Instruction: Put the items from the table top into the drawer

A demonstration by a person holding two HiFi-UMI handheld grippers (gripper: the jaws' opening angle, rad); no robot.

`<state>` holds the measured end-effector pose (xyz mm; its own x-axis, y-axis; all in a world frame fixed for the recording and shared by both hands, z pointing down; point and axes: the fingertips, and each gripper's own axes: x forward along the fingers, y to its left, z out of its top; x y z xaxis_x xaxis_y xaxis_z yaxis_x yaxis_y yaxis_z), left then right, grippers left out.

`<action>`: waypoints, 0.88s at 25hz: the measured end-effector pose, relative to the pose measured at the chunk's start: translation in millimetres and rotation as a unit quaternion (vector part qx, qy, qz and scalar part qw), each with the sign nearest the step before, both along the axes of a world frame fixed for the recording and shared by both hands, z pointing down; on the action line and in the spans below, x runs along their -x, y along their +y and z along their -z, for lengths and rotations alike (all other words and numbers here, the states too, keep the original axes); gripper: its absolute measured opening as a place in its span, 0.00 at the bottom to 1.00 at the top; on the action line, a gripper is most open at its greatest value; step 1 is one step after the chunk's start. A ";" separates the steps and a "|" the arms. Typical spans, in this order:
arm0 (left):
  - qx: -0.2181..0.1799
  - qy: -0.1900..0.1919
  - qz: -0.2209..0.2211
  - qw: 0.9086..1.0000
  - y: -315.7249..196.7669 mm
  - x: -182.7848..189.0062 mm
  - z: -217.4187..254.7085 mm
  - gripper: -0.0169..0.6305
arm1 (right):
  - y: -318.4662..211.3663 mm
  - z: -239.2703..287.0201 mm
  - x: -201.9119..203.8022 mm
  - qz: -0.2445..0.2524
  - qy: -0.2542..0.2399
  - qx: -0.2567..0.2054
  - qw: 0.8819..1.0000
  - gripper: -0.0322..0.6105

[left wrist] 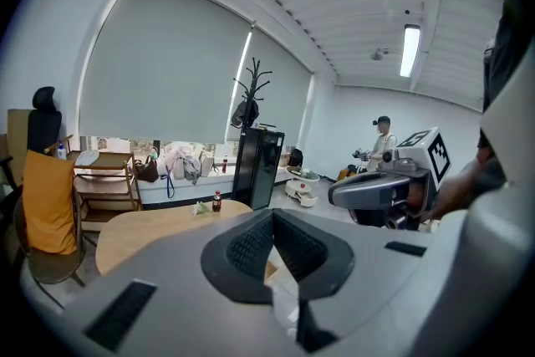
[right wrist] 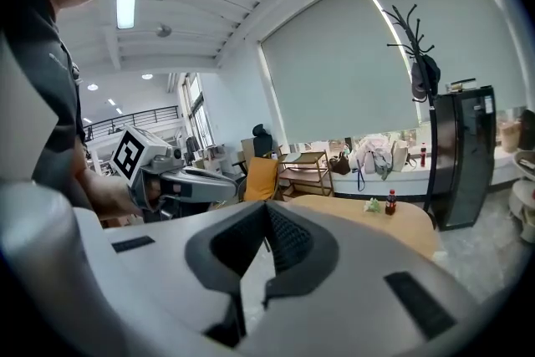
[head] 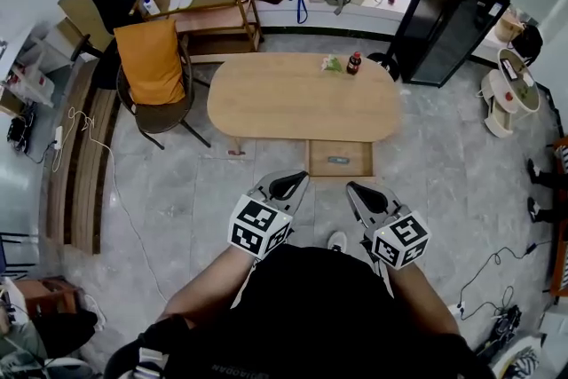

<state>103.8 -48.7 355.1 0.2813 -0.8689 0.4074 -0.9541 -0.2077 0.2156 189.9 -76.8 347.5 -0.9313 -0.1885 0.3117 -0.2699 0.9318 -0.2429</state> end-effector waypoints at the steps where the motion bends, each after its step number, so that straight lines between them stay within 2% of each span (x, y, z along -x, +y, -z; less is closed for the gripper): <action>1: 0.003 0.000 0.001 1.000 1.1 -2.7 -1.3 0.03 | -0.2 -1.0 -3.0 0.000 -0.001 0.000 1.000 0.05; 10: 0.005 -0.011 0.001 1.000 12.2 -25.6 3.1 0.03 | 8.5 -3.5 -22.0 -0.001 -0.010 0.004 1.000 0.05; 22: 0.000 -0.018 -0.001 1.000 14.0 -28.0 5.9 0.03 | 8.2 -2.6 -23.4 -0.003 -0.011 -0.001 1.000 0.05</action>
